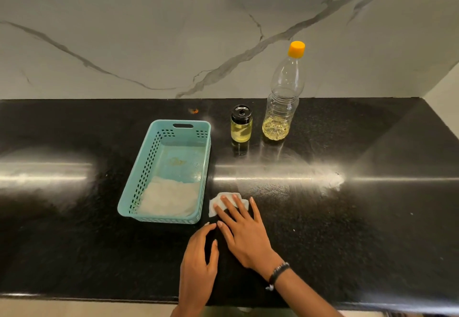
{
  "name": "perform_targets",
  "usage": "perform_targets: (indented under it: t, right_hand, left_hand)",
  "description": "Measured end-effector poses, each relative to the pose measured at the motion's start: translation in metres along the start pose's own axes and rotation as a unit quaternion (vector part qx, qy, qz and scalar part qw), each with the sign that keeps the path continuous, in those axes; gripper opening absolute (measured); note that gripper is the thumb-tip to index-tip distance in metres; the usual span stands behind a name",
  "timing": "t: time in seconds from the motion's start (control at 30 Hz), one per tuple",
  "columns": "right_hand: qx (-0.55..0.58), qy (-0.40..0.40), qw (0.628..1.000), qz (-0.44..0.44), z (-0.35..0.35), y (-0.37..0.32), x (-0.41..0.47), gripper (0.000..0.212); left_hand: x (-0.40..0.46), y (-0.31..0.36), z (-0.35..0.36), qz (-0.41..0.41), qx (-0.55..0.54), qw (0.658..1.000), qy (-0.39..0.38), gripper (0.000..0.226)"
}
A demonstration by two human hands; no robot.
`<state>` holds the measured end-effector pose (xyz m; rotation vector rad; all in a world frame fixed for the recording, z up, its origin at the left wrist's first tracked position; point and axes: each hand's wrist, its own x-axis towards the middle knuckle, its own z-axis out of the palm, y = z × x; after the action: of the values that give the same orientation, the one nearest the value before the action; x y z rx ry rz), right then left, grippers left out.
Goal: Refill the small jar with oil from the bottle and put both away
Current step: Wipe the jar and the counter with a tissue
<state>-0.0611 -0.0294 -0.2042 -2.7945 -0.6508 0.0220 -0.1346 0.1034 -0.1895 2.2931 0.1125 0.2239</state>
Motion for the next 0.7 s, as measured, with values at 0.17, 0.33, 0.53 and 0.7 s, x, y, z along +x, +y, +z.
perform_targets:
  t: [0.17, 0.33, 0.53, 0.7]
  right_hand:
    - [-0.011, -0.032, 0.999, 0.039, -0.009, 0.006, 0.039, 0.056]
    - [-0.005, -0.033, 0.993, 0.113, -0.02, 0.034, 0.082, 0.053]
    - [-0.001, -0.008, 0.975, 0.222, -0.038, 0.096, 0.079, 0.05]
    - [-0.006, 0.015, 0.953, 0.301, -0.053, 0.138, 0.038, 0.05]
  left_hand:
    - [0.006, -0.001, -0.003, 0.045, 0.042, 0.998, 0.002, 0.036]
    - [0.006, -0.011, -0.005, 0.077, 0.074, 0.994, -0.005, 0.042]
    - [0.006, -0.016, -0.003, 0.097, 0.08, 0.992, 0.015, 0.042]
    - [0.004, -0.019, -0.001, 0.111, 0.084, 0.99, 0.012, 0.042]
